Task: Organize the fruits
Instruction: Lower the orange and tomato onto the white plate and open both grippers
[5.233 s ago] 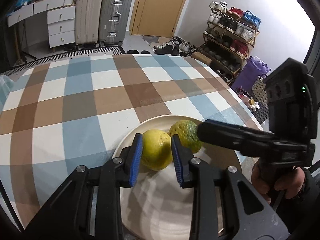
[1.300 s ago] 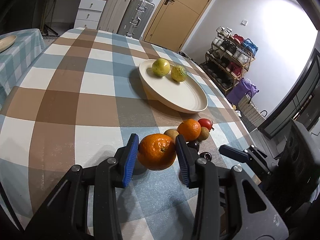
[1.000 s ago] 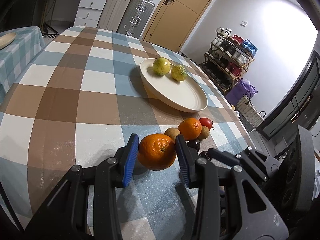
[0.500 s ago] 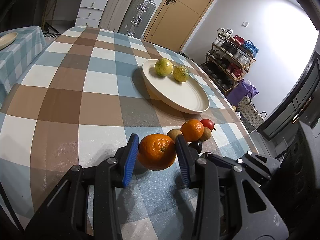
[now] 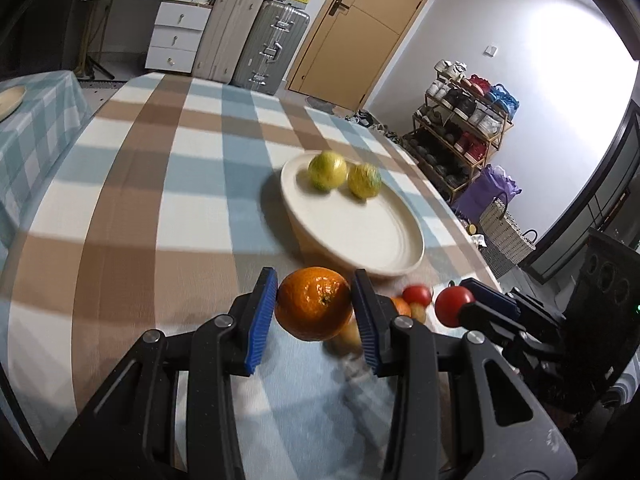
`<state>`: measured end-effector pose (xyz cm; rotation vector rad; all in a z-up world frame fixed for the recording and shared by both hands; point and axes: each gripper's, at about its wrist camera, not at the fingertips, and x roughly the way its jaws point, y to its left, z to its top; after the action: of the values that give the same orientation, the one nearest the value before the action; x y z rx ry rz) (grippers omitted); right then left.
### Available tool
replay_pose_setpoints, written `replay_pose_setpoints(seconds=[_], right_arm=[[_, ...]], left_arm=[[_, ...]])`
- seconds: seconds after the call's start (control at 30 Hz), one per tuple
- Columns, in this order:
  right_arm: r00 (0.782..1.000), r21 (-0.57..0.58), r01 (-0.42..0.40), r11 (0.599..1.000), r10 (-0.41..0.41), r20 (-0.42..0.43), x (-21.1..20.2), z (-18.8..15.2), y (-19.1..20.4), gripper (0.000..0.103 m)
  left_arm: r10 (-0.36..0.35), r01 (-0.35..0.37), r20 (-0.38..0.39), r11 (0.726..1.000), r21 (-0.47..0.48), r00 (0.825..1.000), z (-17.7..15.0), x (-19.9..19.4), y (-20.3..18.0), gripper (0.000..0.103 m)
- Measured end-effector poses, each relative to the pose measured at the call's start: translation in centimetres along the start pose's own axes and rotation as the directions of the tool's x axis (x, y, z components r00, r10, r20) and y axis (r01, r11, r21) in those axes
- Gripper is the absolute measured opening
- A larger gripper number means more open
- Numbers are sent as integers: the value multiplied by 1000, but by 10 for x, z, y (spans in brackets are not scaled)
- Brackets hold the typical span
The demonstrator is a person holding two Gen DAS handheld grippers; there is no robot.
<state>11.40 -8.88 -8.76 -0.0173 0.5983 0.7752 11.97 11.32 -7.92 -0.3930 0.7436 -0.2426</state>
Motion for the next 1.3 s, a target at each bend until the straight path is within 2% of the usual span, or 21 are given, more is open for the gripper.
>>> replay_pose_setpoints(seconds=[0.3, 0.57, 0.9, 1.0, 1.07, 1.23, 1.3], right_arm=[[999, 125, -36, 991, 34, 16, 24, 46, -58, 29], [996, 174, -54, 983, 67, -67, 76, 59, -84, 29], [980, 202, -77, 976, 111, -165, 127, 67, -95, 29], [975, 206, -88, 975, 127, -184, 135, 68, -93, 29], [973, 202, -96, 975, 134, -187, 138, 68, -90, 29], [973, 191, -84, 978, 122, -197, 145, 70, -86, 30], [972, 170, -76, 983, 111, -209, 147, 71, -82, 34]], left_arm=[[-38, 38, -1, 999, 32, 999, 68, 43, -17, 35], [-55, 57, -73, 998, 21, 996, 107, 115, -14, 35], [-59, 63, -115, 997, 36, 992, 120, 169, -4, 35], [-56, 60, -107, 997, 39, 993, 119, 171, -4, 35], [-53, 58, -99, 997, 44, 994, 118, 170, -3, 31], [-46, 52, -103, 997, 52, 994, 117, 170, -3, 31], [-48, 51, -96, 998, 26, 994, 118, 166, 0, 31]])
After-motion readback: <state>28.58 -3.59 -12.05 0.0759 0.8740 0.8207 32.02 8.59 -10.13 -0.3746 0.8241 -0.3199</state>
